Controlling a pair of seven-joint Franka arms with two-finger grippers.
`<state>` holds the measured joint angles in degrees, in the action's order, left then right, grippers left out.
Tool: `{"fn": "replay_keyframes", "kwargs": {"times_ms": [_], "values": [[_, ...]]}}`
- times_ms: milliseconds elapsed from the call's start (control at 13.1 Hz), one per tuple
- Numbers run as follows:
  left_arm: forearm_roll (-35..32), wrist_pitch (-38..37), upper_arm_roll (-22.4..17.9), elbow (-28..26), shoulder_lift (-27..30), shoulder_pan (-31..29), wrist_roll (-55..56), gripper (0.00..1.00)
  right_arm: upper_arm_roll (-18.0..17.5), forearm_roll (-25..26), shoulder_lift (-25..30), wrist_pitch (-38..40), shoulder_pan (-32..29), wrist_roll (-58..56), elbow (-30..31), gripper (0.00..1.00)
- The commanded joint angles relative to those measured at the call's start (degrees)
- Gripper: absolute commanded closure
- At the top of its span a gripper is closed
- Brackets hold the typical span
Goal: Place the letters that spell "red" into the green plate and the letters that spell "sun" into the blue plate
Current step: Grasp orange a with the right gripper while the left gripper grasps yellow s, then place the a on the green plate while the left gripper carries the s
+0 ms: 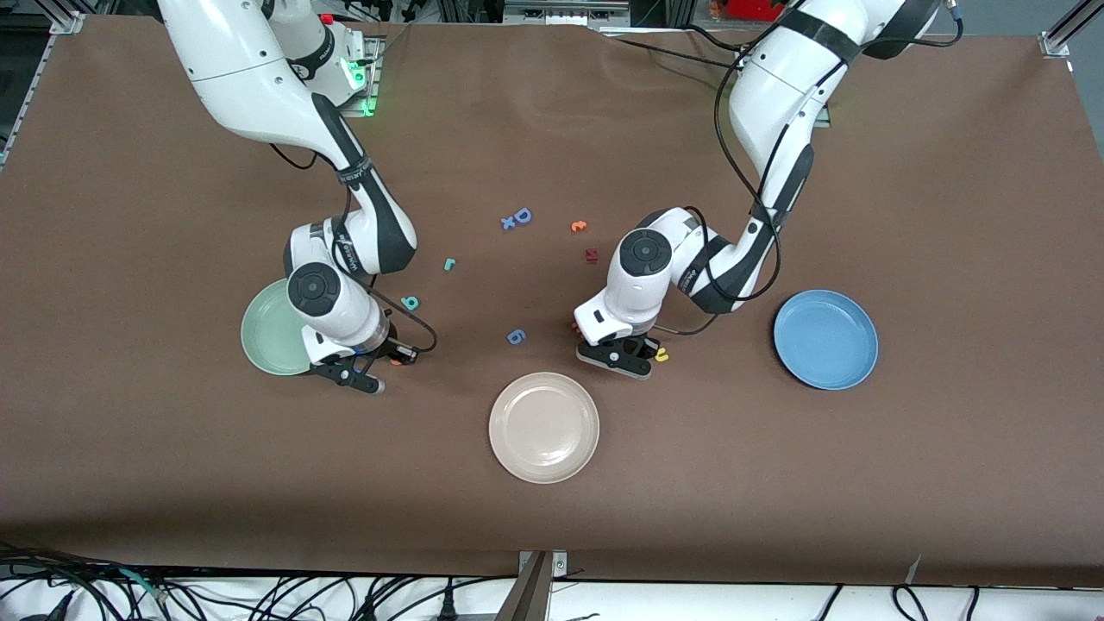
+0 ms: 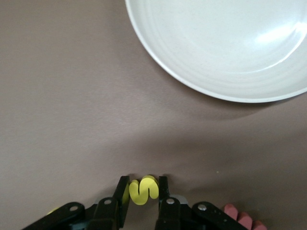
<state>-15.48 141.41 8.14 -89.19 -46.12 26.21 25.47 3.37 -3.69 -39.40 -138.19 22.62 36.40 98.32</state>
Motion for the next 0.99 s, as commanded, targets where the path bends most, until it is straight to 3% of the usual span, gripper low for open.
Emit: {"fn": "replay_keyframes", "kwargs": {"times_ms": [0, 381, 609, 914], "values": [[-1.5, -7.2, -0.1, 0.4, 4.5, -0.4, 0.7, 0.95, 1.3, 0.3, 1.0, 6.6, 0.4, 0.4, -3.1, 0.77], [-1.2, -17.7, 0.0, 0.4, 9.0, -3.0, -3.6, 0.95, 6.8, 2.2, 7.1, 17.1, 0.3, -9.6, -0.5, 0.77], [-0.1, -21.9, 0.0, 0.3, 10.8, -7.0, -12.8, 0.95, 10.6, 2.1, 11.5, 16.1, 0.2, -17.6, 5.9, 0.77], [-0.7, -25.3, -0.5, -0.8, 11.3, -12.8, -23.2, 0.95, 13.9, 1.8, 18.0, 9.3, 0.1, -24.4, 16.5, 0.77]]}}
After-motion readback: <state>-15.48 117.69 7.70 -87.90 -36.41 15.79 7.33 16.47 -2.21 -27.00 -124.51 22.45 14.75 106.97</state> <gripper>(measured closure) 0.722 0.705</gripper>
